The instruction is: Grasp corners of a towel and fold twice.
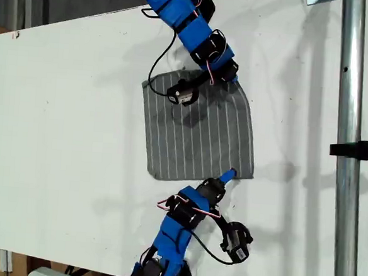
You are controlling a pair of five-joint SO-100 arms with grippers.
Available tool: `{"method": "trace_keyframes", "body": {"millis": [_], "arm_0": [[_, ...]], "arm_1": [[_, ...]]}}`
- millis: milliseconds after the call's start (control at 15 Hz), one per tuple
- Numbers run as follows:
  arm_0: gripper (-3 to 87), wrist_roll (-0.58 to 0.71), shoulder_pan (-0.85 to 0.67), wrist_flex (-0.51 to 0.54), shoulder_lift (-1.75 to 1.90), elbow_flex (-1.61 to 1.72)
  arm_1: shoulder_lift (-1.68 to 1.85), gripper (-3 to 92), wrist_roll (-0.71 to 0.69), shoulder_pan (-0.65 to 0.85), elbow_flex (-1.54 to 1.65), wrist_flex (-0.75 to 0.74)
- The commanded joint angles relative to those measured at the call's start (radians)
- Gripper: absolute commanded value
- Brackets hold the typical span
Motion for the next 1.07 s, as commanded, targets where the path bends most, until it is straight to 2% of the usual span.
{"method": "trace_keyframes", "body": {"millis": [0,333,600,1000], "arm_0": [[31.9,-0.017,0.006,-0.041,-0.02,-0.055],[30.2,0.005,0.011,-0.167,-0.137,-0.075],[29.1,0.006,0.029,-0.221,-0.216,-0.1],[29.7,-0.048,0.048,-0.225,-0.434,-0.1]], "arm_1": [[0.048,-0.1,-0.015,0.009,-0.011,-0.006],[0.048,-0.1,-0.015,0.011,-0.005,-0.017],[0.048,-0.1,-0.015,0.014,-0.005,-0.02],[0.077,-0.1,-0.017,0.015,0.008,-0.021]]}}
